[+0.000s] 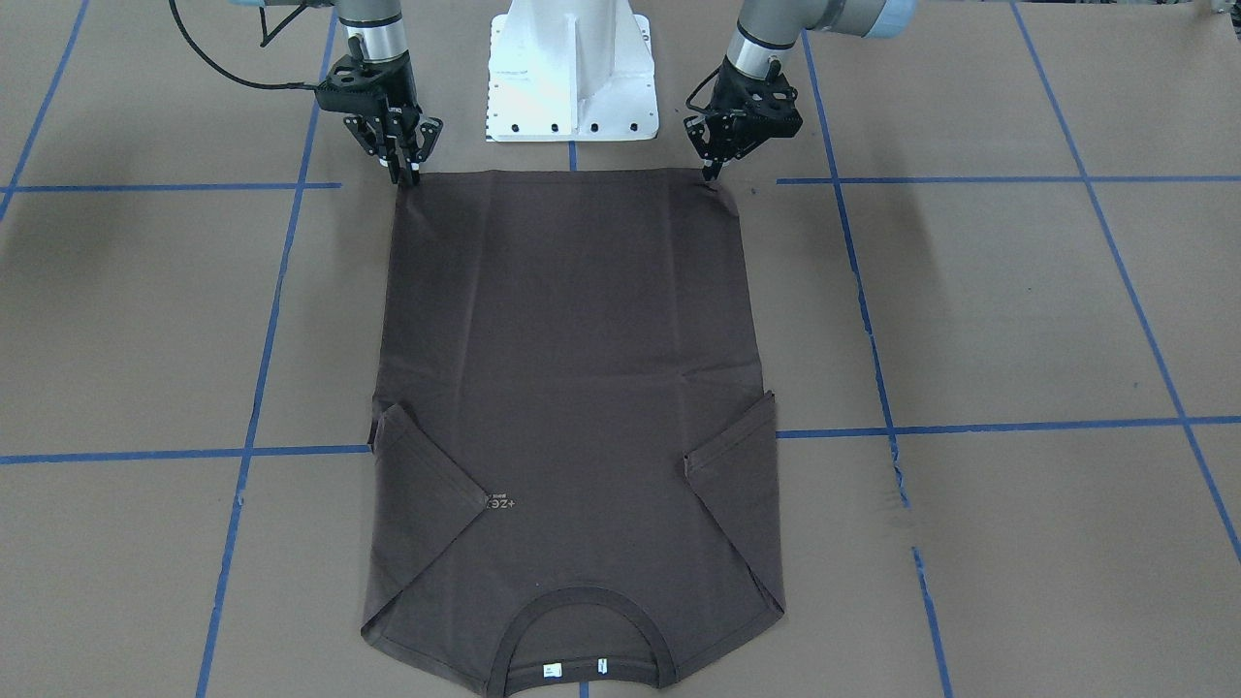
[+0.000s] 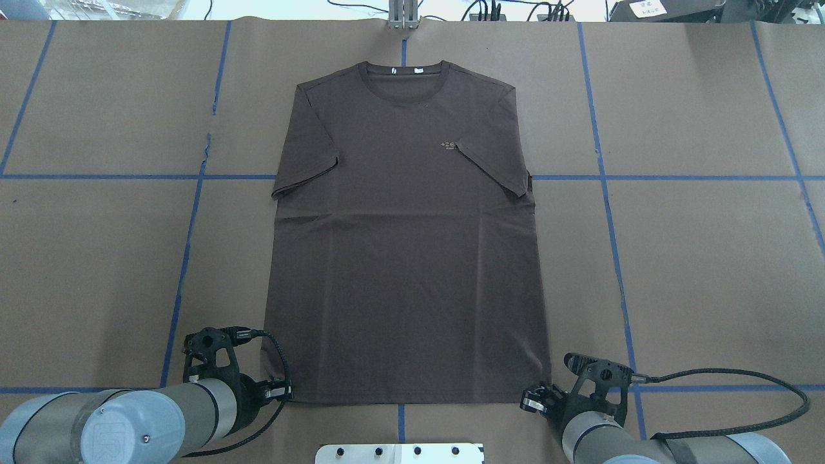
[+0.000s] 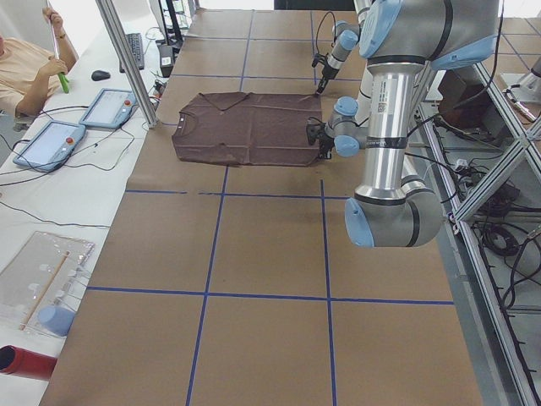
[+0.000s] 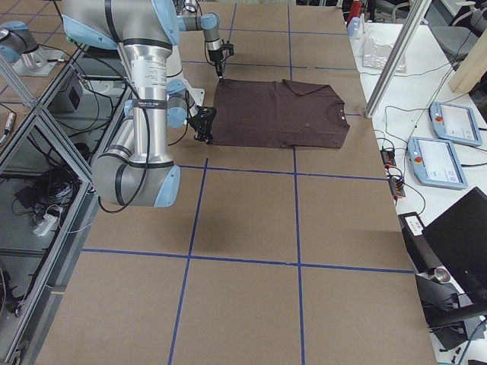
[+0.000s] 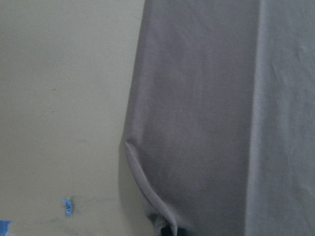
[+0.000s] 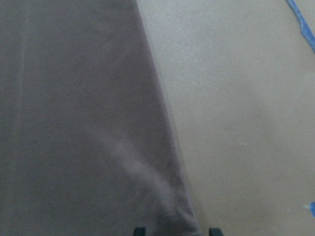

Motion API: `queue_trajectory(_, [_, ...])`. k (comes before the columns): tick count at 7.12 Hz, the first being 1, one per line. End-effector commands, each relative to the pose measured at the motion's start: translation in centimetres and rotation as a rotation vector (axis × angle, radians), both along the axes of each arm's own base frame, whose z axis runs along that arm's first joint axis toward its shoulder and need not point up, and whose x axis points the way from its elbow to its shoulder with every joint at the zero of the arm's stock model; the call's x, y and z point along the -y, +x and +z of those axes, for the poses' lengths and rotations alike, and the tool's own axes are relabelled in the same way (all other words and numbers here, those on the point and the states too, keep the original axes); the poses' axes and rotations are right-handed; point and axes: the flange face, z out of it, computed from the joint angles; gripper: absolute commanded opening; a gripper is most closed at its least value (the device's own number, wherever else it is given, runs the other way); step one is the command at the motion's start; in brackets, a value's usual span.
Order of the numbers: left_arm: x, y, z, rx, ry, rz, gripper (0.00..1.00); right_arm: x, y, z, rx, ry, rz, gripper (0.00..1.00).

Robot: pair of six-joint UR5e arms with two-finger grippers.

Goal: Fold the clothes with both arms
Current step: 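Grasp the hem corners with both grippers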

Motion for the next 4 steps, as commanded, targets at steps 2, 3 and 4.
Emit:
queue_trajectory(2, [0.0,0.0,-0.2,-0.005,0.000,0.000,0.00,0.6,0.5,-0.8,0.015,0.002,0.009,0.00])
queue_trajectory(3, [0.1,-0.7,-1.2,-0.023,0.003,-0.001,0.00,0.7,2.5,-3.4,0.009,-0.001,0.008,0.00])
queue_trajectory(4, [-0.2,-3.2,-4.8,-0.053,0.007,0.007,0.00,-0.2,6.9,-8.0,-0.037,-0.036,-0.038,0.00])
